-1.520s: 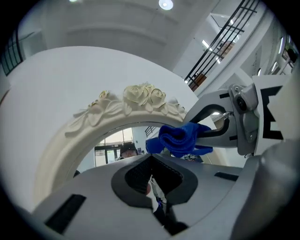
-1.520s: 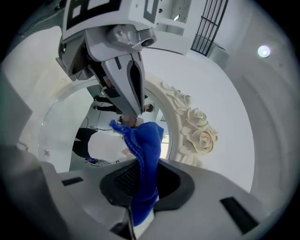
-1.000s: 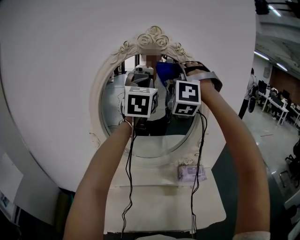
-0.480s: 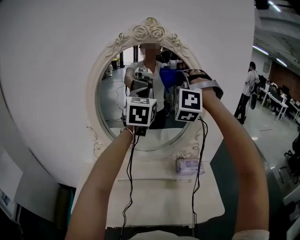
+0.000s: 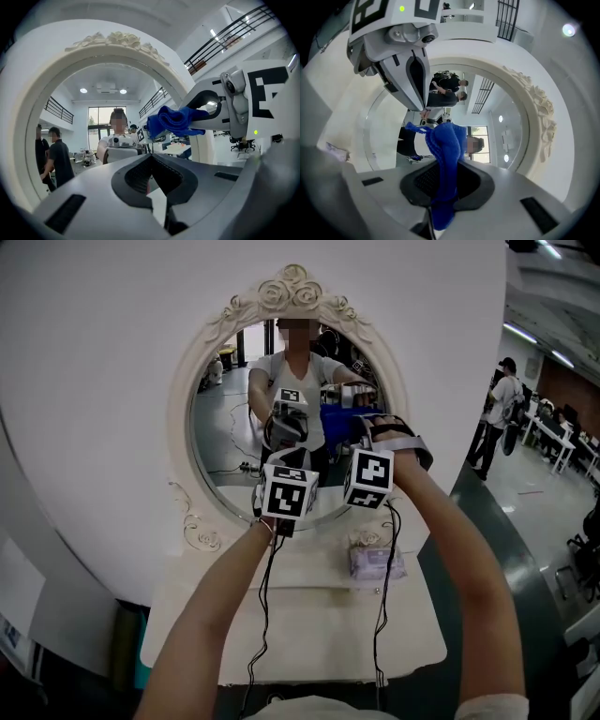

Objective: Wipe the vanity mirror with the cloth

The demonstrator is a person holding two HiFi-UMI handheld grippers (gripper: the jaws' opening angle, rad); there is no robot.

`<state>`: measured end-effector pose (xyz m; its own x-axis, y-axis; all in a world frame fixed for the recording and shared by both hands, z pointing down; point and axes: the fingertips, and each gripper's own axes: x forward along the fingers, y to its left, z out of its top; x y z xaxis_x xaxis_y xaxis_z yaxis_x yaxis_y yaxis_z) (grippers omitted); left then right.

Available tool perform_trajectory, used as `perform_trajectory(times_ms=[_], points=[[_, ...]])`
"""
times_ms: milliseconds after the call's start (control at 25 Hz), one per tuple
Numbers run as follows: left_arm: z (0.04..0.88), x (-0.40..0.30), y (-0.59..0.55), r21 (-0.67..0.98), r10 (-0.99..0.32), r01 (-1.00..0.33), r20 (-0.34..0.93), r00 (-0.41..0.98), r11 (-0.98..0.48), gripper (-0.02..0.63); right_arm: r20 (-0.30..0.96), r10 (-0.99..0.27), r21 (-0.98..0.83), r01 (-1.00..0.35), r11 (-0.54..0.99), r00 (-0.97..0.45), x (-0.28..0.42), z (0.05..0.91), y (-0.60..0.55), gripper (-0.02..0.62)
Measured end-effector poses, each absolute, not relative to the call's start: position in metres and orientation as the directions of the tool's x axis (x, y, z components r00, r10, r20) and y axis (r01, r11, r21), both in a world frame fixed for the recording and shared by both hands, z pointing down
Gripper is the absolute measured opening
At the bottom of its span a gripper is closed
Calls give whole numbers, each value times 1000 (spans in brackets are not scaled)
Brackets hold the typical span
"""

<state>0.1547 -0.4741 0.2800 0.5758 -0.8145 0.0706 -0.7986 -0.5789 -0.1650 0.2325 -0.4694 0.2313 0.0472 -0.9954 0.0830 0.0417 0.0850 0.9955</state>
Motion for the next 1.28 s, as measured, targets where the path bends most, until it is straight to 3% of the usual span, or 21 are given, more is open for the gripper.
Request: perform_trajectory(times_ms=[480, 1280], points=[[380, 160, -465, -91, -798, -798, 189, 573, -595, 5, 165, -985, 979, -129, 157, 53, 229, 319, -473, 66], [518, 124, -454, 4, -760, -825, 386, 522, -565, 3, 419, -908, 885, -216, 413, -21, 181, 487, -472, 66]])
